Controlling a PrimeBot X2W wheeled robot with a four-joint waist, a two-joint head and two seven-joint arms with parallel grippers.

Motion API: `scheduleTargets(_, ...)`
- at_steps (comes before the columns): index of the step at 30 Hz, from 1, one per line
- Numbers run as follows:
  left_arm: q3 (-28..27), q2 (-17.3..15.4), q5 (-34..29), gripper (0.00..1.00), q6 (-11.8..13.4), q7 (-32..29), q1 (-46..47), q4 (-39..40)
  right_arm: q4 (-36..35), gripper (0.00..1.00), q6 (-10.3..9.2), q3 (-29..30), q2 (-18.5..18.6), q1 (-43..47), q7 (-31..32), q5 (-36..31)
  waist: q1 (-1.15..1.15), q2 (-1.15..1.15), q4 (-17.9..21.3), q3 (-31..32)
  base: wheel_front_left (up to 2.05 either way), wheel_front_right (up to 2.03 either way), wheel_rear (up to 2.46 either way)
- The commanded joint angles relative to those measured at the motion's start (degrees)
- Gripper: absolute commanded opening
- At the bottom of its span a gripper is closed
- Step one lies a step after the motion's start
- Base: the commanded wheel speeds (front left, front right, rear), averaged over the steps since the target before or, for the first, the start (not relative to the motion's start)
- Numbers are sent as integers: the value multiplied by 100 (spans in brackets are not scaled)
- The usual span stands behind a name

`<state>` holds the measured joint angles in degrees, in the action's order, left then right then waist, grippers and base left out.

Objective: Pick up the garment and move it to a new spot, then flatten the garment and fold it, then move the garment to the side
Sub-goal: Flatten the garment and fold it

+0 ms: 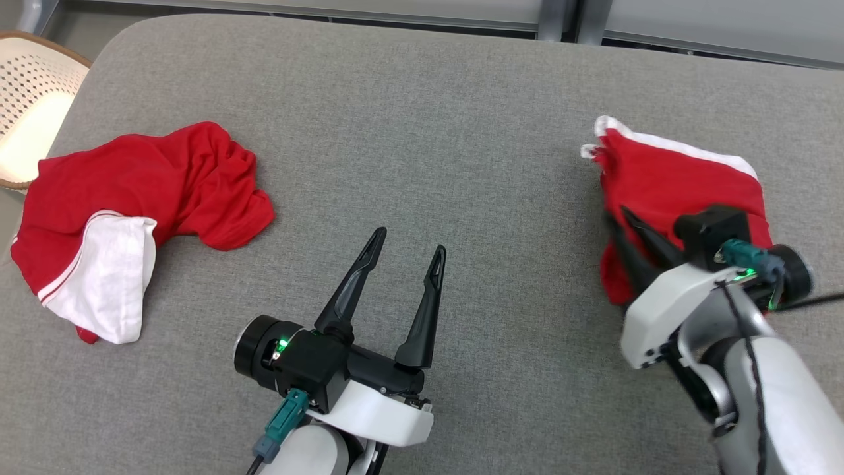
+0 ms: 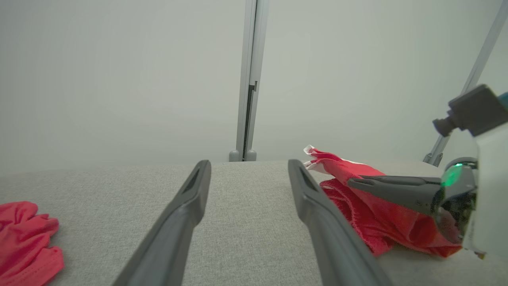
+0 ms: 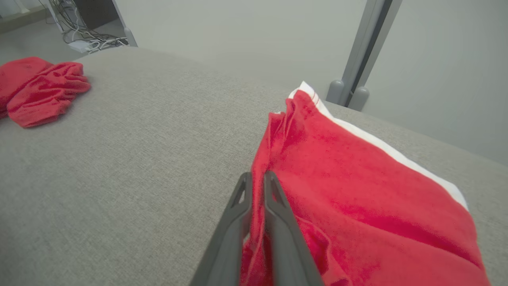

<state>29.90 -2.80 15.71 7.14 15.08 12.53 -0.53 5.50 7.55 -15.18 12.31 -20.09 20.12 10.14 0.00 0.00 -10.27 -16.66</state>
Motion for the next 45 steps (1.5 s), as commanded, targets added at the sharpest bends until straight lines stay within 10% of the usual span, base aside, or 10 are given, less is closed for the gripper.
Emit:
scheduleTargets(1,-9,-20,26,100,34,12,70,-1,24,100,-11,-88,-57,-88,-231,106,0,0,19,-2,0,0,0)
scheduleTargets(19,-951,-21,-298,100,118,12,-777,302,403,100,-10,687,252,876,-3413,-199,0,0,950,799,0,0,0)
scheduleTargets(45,-1555,-20,-665,100,-30,11,-2163,335,-38,100,-11,972,-465,2544,-3528,-591,0,0,1103,1815,0,0,0)
